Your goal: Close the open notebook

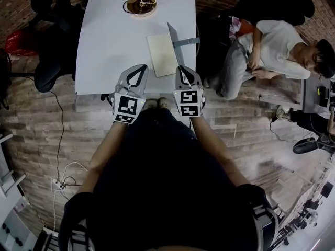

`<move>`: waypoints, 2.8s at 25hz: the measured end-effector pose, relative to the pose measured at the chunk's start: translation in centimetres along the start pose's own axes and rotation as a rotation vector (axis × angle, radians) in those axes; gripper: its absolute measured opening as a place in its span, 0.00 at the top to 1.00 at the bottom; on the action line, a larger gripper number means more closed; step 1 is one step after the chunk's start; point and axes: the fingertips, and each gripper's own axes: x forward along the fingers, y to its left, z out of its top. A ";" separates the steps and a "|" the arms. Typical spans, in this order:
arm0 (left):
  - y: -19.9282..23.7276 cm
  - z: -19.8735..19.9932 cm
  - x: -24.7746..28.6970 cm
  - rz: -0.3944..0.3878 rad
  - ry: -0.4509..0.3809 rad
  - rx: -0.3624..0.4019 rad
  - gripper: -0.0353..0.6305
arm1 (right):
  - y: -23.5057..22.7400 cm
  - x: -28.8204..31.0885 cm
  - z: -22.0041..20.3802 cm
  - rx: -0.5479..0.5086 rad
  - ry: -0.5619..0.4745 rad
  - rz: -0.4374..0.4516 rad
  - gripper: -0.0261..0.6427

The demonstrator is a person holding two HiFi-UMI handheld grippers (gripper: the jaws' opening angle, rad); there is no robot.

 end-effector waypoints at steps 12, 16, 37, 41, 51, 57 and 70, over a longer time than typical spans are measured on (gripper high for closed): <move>1.3 -1.3 -0.9 0.073 0.033 -0.033 0.95 | 1.8 1.9 0.1 -0.079 0.036 0.072 0.93; 1.5 -0.7 -1.4 0.093 0.029 -0.024 0.95 | 2.1 2.1 0.2 -0.095 0.036 0.087 0.93; 2.7 -2.1 -3.5 0.191 0.067 -0.059 0.95 | 5.5 4.3 -1.2 -0.178 0.077 0.190 0.91; 3.0 -2.8 -4.0 0.215 0.075 -0.075 0.95 | 6.2 4.8 -1.6 -0.198 0.094 0.207 0.91; 3.0 -3.5 -5.2 0.250 0.092 -0.088 0.95 | 7.1 5.6 -2.7 -0.231 0.134 0.236 0.90; 3.0 -3.9 -5.7 0.266 0.102 -0.095 0.95 | 7.6 6.0 -3.1 -0.249 0.148 0.247 0.89; 2.8 -3.1 -5.5 0.257 0.089 -0.080 0.95 | 8.7 5.5 -1.4 -0.211 0.103 0.316 0.74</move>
